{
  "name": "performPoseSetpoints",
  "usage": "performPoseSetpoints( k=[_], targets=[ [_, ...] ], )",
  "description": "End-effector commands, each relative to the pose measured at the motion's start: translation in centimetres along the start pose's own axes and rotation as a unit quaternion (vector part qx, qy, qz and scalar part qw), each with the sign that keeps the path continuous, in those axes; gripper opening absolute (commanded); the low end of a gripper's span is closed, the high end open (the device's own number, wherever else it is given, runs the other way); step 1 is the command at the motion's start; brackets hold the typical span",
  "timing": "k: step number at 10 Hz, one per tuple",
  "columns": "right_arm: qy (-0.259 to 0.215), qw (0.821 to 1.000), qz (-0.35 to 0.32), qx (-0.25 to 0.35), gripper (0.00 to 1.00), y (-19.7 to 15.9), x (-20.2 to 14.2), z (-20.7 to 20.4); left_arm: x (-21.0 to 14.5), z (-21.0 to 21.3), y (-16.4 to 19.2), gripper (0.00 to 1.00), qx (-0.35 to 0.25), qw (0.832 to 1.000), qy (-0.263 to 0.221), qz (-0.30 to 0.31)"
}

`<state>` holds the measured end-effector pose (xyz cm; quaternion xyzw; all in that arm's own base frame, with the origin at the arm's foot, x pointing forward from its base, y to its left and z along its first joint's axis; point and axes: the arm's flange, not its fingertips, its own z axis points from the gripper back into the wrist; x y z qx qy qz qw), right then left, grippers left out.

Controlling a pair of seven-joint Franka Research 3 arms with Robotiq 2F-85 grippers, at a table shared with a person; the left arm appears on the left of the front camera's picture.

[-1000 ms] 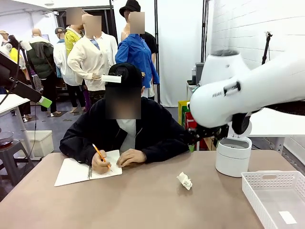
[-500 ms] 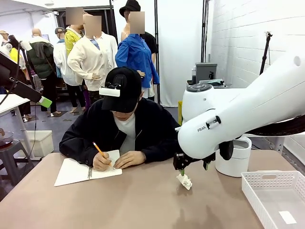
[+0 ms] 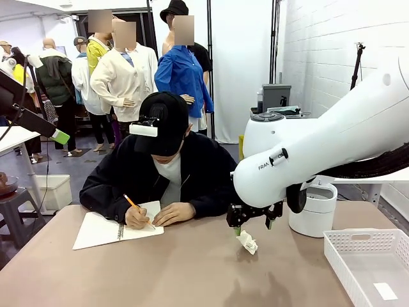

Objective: Sort the paper based on its condition.
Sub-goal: If a person hands you a paper, place it in the Organizing basket , and if it's crumpled, put it in the Trash can.

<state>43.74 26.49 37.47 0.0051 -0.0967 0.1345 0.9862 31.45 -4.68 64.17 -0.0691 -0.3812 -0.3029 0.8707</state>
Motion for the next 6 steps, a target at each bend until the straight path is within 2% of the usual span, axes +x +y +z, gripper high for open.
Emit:
performPoseSetpoints(
  k=[1, 3, 6],
  targets=[
    [-0.002, 1.0, -0.013, -0.024, 1.0, 0.1, -0.5, -0.2, 0.1, -0.1, 0.0, 1.0, -0.002, 1.0, -0.007, 0.002],
    [-0.001, 1.0, -0.003, -0.008, 1.0, -0.2, -0.1, -0.2, 0.1, -0.1, 0.0, 1.0, -0.002, 1.0, -0.007, 0.002],
    [0.038, 0.998, -0.052, 0.014, 1.0, -0.2, 3.2, -2.9, 0.1, -0.1, 0.0, 1.0, -0.002, 1.0, -0.007, 0.002]
  ],
)
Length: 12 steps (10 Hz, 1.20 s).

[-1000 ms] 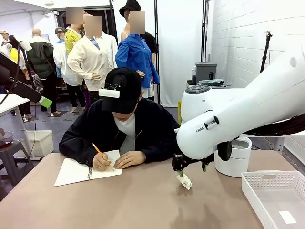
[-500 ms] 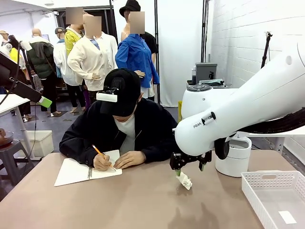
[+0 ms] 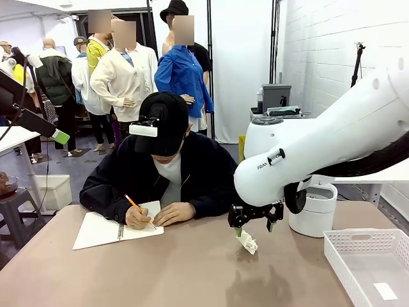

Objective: Sort the paper based on its condition.
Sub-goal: If a person hands you a paper, place it in the Organizing basket , and if it's crumpled, put it in the Trash can.

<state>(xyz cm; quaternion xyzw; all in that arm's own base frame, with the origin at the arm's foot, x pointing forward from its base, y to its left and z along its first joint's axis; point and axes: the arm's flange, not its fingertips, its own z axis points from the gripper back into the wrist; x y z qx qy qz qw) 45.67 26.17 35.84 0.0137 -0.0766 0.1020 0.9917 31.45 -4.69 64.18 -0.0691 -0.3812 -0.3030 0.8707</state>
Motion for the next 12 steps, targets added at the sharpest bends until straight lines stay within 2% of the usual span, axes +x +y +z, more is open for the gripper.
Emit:
performPoseSetpoints(
  k=[1, 8, 10, 12],
  targets=[
    [0.025, 0.999, -0.024, -0.008, 1.0, 0.9, 2.3, -1.7, 0.1, -0.1, 0.0, 1.0, -0.002, 1.0, -0.007, 0.002],
    [0.07, 0.997, -0.034, -0.02, 1.0, 1.4, 4.2, -6.5, 0.1, -0.1, 0.0, 1.0, -0.002, 1.0, -0.007, 0.002],
    [0.074, 0.997, -0.022, -0.027, 1.0, 1.5, 4.2, -6.5, 0.1, -0.1, 0.0, 1.0, -0.002, 1.0, -0.007, 0.002],
    [0.069, 0.997, -0.023, -0.004, 1.0, 0.9, 3.5, -6.4, 0.1, -0.1, 0.0, 1.0, -0.002, 1.0, -0.007, 0.002]
  ],
)
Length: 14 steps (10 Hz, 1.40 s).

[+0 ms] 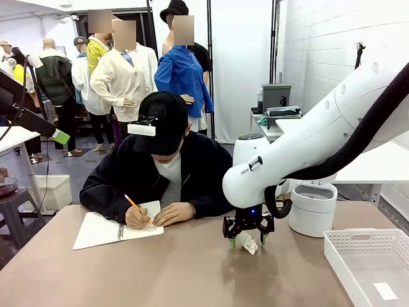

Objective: Sort the paper based on its condition.
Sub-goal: If a person hands you a paper, place it in the Organizing basket , and if it's crumpled, put it in the Trash can.

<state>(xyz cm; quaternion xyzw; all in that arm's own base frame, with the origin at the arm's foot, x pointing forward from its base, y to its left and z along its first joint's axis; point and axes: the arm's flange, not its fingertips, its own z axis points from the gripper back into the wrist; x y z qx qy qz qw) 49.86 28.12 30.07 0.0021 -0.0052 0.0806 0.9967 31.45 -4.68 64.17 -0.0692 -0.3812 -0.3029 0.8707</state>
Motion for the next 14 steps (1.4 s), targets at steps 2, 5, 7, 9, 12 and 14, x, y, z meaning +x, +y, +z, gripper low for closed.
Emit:
performPoseSetpoints(
  k=[2, 5, 7, 9, 12, 14],
  targets=[
    [-0.003, 1.0, -0.001, 0.002, 1.0, -0.1, 0.0, 0.0, 0.1, -0.1, 0.0, 1.0, -0.002, 1.0, -0.007, 0.002],
    [0.0, 1.0, 0.0, 0.0, 0.85, 0.0, 0.0, 0.0, 0.1, -0.1, 0.0, 1.0, -0.002, 1.0, -0.007, 0.002],
    [-0.002, 1.0, -0.003, -0.002, 0.46, -0.1, 0.2, 0.0, 0.1, -0.1, 0.0, 1.0, -0.002, 1.0, -0.007, 0.002],
    [-0.006, 1.0, -0.008, 0.001, 0.06, -0.1, 0.2, 0.1, 0.1, -0.1, 0.0, 1.0, -0.002, 1.0, -0.007, 0.002],
    [-0.016, 1.0, -0.024, 0.0, 0.06, 0.6, -0.9, 2.9, 0.1, -0.1, 0.0, 1.0, -0.002, 1.0, -0.007, 0.002],
    [-0.031, 0.998, -0.046, -0.018, 0.06, 0.6, -2.4, 6.1, 0.1, -0.1, 0.0, 1.0, -0.002, 1.0, -0.007, 0.002]
  ],
)
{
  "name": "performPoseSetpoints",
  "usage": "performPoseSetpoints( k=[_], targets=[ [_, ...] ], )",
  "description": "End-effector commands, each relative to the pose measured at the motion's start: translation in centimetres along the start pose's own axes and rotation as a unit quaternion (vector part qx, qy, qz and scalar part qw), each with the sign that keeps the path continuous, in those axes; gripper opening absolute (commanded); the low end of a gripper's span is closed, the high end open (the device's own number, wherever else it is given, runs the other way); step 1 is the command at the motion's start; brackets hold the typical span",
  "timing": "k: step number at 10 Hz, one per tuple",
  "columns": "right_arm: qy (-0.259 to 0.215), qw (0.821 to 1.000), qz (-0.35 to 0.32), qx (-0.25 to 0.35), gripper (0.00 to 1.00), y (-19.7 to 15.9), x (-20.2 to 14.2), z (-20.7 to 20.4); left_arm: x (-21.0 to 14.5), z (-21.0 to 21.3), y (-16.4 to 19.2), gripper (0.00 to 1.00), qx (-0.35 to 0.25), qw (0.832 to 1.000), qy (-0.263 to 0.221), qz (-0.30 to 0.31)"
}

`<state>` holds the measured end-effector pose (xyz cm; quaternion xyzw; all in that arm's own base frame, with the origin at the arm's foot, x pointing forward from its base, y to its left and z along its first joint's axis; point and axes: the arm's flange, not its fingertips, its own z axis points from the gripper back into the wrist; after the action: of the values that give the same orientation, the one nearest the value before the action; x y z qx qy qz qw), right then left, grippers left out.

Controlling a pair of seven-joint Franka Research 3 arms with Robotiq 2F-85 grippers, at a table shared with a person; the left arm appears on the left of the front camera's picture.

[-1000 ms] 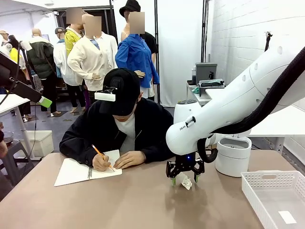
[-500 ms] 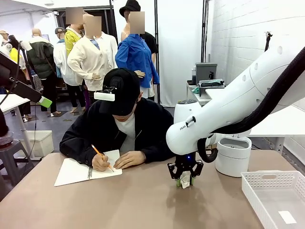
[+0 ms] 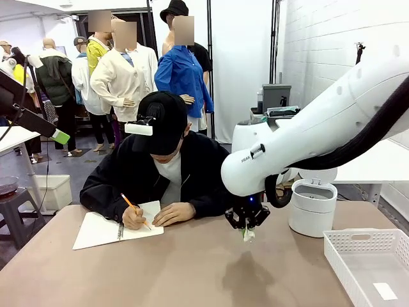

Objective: Sort the paper based on its condition.
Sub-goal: If a person hands you a paper, place it in the Organizing basket , and if it's crumpled, put it in the Trash can.

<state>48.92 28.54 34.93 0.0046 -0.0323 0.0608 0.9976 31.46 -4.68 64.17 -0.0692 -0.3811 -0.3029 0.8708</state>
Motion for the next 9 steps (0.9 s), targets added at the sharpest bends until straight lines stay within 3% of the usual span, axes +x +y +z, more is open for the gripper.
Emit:
performPoseSetpoints(
  k=[1, 3, 5, 9],
  targets=[
    [-0.022, 0.999, -0.024, -0.028, 0.06, -0.3, -2.4, 3.9, 0.1, -0.1, 0.0, 1.0, -0.002, 1.0, -0.007, 0.002],
    [-0.046, 0.998, -0.038, -0.03, 0.06, -1.2, -4.0, 9.1, 0.1, -0.1, 0.0, 1.0, -0.002, 1.0, -0.007, 0.002],
    [-0.069, 0.996, -0.05, -0.041, 0.06, -4.3, -4.9, 13.7, 0.1, -0.1, 0.0, 1.0, -0.002, 1.0, -0.007, 0.002],
    [-0.057, 0.991, -0.123, -0.021, 0.06, -12.6, -2.8, 16.9, 0.1, -0.1, 0.0, 1.0, -0.002, 1.0, -0.007, 0.002]
  ],
)
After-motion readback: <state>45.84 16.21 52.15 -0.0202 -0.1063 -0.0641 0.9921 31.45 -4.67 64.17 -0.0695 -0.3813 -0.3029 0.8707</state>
